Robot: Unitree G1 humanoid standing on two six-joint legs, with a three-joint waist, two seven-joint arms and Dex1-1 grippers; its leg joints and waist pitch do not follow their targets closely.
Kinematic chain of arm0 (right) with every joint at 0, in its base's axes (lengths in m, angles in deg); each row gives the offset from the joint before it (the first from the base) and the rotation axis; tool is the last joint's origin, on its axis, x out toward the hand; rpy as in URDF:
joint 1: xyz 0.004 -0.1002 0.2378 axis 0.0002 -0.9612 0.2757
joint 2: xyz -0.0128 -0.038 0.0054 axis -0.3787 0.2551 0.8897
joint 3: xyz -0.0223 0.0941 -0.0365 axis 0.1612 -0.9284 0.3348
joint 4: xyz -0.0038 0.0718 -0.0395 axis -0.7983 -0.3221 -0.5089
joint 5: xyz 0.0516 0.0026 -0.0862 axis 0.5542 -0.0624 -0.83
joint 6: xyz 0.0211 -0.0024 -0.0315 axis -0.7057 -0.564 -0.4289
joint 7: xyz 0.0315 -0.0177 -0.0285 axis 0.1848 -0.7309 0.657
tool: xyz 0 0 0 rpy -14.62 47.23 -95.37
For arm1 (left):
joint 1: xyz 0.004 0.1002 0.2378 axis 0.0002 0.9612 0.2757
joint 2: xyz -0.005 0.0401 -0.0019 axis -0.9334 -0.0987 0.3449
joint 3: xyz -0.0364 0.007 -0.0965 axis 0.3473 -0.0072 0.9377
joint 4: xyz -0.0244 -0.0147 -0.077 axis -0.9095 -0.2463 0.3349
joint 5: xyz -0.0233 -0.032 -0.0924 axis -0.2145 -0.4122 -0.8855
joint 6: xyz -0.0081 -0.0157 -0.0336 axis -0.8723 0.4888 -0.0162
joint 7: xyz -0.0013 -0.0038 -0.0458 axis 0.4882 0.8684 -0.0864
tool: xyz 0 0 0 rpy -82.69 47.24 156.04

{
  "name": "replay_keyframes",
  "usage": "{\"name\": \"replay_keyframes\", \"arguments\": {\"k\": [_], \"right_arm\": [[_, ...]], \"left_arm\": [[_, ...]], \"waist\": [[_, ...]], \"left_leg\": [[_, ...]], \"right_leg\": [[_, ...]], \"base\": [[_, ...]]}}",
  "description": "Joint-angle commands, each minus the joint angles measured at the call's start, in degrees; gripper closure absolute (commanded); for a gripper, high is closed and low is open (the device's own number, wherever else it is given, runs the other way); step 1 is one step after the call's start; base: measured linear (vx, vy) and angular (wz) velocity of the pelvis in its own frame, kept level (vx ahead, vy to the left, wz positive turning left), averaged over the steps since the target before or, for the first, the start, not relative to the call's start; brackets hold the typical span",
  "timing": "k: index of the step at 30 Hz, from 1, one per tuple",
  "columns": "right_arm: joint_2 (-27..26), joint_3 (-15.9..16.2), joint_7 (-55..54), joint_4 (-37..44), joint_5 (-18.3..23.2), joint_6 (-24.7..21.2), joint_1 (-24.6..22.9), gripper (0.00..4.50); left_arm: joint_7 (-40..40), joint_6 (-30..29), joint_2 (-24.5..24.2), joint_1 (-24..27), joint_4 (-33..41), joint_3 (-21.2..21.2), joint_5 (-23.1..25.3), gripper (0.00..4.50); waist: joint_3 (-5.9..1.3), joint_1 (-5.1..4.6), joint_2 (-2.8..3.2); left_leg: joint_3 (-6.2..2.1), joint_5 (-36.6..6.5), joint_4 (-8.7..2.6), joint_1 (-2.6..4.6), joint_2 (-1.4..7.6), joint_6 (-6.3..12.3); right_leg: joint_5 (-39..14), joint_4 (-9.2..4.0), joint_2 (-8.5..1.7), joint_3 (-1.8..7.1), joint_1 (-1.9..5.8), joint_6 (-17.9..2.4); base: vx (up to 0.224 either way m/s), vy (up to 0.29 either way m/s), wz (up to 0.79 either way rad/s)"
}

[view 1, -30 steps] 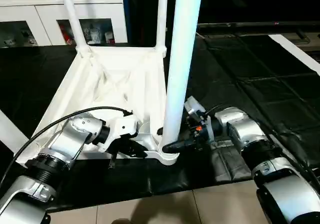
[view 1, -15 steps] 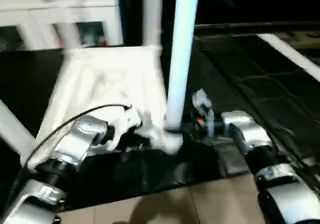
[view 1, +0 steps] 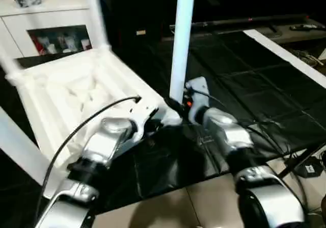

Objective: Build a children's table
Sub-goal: Rotate leg to tighten

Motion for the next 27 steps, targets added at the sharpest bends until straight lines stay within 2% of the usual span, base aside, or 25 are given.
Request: {"name": "replay_keyframes", "arguments": {"k": [1,3,5,7,9,11,13,14,15,16,19,21,23,26,27], "right_arm": [[-3.74,4.41,2.90,-1.21,-0.57,-2.17,-1.76,1.54],[-3.71,4.61,3.69,-0.42,-0.99,-2.04,-2.32,1.54],[-3.14,5.31,5.38,0.47,-2.17,-0.22,-3.25,1.28],[-2.52,5.57,6.27,0.62,-2.30,0.55,-3.50,1.17],[0.69,6.78,11.16,1.04,-1.93,2.95,-4.45,0.85],[1.99,7.08,13.70,1.36,-1.76,3.53,-4.73,0.72],[5.48,7.29,22.22,3.40,0.08,3.64,-5.45,0.51],[5.81,7.30,23.20,3.68,0.33,3.57,-5.53,0.51],[6.49,7.33,25.20,4.26,0.86,3.41,-5.70,0.44],[8.75,7.41,31.85,5.75,1.87,3.05,-5.94,0.37],[11.35,7.96,38.57,5.55,2.45,3.54,-4.89,0.04],[12.38,8.44,40.61,4.28,1.96,4.98,-3.89,0.02],[13.22,8.72,43.12,2.66,2.01,6.26,-2.61,0.02],[13.89,9.09,47.74,1.98,3.06,5.51,-1.45,0.02],[14.20,9.51,50.02,1.92,3.43,5.31,-1.01,0.02]], "left_arm": [[2.70,0.96,2.24,-1.20,3.04,-2.85,-1.72,4.50],[3.41,0.71,1.65,-0.72,3.59,-3.16,-1.40,4.50],[4.72,0.54,0.30,0.27,4.30,-3.58,-0.51,4.50],[5.56,0.63,-0.42,0.56,4.48,-3.89,-0.41,4.50],[8.43,1.25,-3.07,1.40,4.78,-4.24,-1.17,4.50],[9.82,2.11,-4.04,1.69,4.82,-4.21,-1.56,4.50],[13.44,4.27,-6.43,2.22,4.81,-4.10,-2.37,4.50],[13.91,4.59,-6.68,2.28,4.81,-4.12,-2.47,4.50],[14.89,5.26,-7.19,2.39,4.80,-4.16,-2.68,4.50],[18.05,7.31,-9.26,2.85,4.96,-4.69,-2.77,4.50],[24.25,9.88,-12.30,3.96,6.01,-5.50,-3.98,4.50],[27.73,11.69,-13.68,4.58,6.50,-5.84,-4.92,4.50],[31.26,13.37,-15.79,5.03,6.89,-7.04,-5.11,4.50],[34.76,15.55,-17.79,5.21,6.70,-8.22,-4.89,4.50],[36.56,16.01,-18.66,5.27,6.67,-8.61,-5.10,4.50]], "waist": [[-3.79,0.73,0.20],[-3.93,0.94,0.23],[-4.17,1.01,0.30],[-4.12,0.90,0.32],[-4.00,1.04,0.55],[-3.90,1.09,0.62],[-3.73,1.12,0.62],[-3.73,1.30,0.67],[-3.74,1.48,0.66],[-3.77,1.74,0.78],[-3.89,2.58,0.75],[-3.96,2.77,0.67],[-4.02,3.16,0.83],[-3.94,3.67,0.48],[-3.95,3.76,0.59]], "left_leg": [[0.22,-10.00,-3.37,-0.35,-0.07,1.70],[0.22,-8.53,-3.38,-0.44,-0.01,1.94],[0.21,-5.88,-3.36,-0.55,0.07,2.53],[0.25,-5.44,-3.34,-0.63,0.09,2.85],[0.36,-7.33,-3.34,-0.38,0.18,3.10],[0.36,-8.46,-3.44,-0.26,0.20,2.85],[0.34,-10.07,-3.53,-0.17,0.21,2.66],[0.39,-10.81,-3.49,0.01,0.31,2.97],[0.35,-10.77,-3.48,0.03,0.33,2.99],[0.30,-10.33,-3.51,-0.13,0.40,2.96],[0.33,-9.44,-3.40,-0.21,0.62,3.29],[0.44,-9.04,-3.36,-0.01,0.67,3.27],[0.46,-9.13,-3.36,0.13,0.74,2.76],[0.59,-9.65,-3.37,0.32,0.82,2.90],[0.61,-9.83,-3.36,0.40,0.83,2.87]], "right_leg": [[-12.78,-5.02,-3.92,2.57,3.20,-10.33],[-10.27,-4.73,-3.85,2.56,3.36,-10.81],[-4.64,-4.09,-3.79,2.48,3.64,-12.10],[-2.68,-3.92,-3.82,2.44,3.75,-13.03],[-3.59,-4.17,-3.89,2.46,3.68,-13.43],[-5.03,-4.36,-3.84,2.44,3.63,-13.38],[-7.45,-4.62,-3.87,2.46,3.63,-13.04],[-8.48,-4.77,-3.88,2.55,3.55,-12.76],[-8.45,-4.76,-3.88,2.53,3.56,-12.77],[-7.92,-4.59,-3.90,2.52,3.63,-12.87],[-6.32,-4.23,-3.86,2.38,3.61,-13.39],[-5.67,-4.15,-3.87,2.39,3.43,-13.74],[-5.10,-3.88,-3.92,2.40,3.26,-14.57],[-5.16,-3.84,-3.87,2.46,3.08,-14.58],[-5.29,-3.78,-3.90,2.47,3.04,-14.64]], "base": [[0.000,0.000,0.00],[0.000,0.000,0.00],[0.000,0.000,0.00],[0.000,0.000,0.00],[0.000,0.000,0.00],[0.000,0.000,0.00],[0.000,0.000,0.00],[0.000,0.000,0.00],[0.000,0.000,0.00],[0.000,0.000,0.00],[0.000,0.000,0.00],[0.000,0.000,0.00],[0.000,0.000,0.00],[0.000,0.000,0.00],[0.000,0.000,0.00]]}}
